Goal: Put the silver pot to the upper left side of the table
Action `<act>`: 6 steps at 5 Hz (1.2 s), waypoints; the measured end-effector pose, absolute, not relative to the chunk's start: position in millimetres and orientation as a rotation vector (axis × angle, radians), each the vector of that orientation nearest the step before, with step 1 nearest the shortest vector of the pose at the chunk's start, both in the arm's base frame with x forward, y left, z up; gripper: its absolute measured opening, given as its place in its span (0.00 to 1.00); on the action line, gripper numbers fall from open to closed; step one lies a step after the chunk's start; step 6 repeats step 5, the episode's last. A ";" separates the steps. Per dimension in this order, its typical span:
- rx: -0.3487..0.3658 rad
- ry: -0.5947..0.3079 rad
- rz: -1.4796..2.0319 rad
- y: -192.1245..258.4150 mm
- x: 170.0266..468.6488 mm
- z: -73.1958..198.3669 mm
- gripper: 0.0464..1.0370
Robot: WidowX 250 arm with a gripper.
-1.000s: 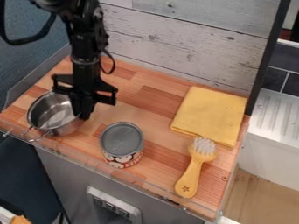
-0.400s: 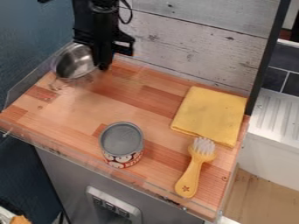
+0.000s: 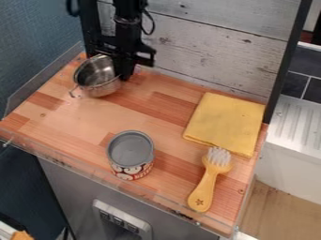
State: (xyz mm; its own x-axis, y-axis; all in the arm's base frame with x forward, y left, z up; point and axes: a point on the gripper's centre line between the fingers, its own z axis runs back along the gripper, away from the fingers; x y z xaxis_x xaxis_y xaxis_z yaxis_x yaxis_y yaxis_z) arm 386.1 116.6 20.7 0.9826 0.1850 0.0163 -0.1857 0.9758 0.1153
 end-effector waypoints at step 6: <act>0.084 -0.096 0.006 75.0 398.0 79.9 0.97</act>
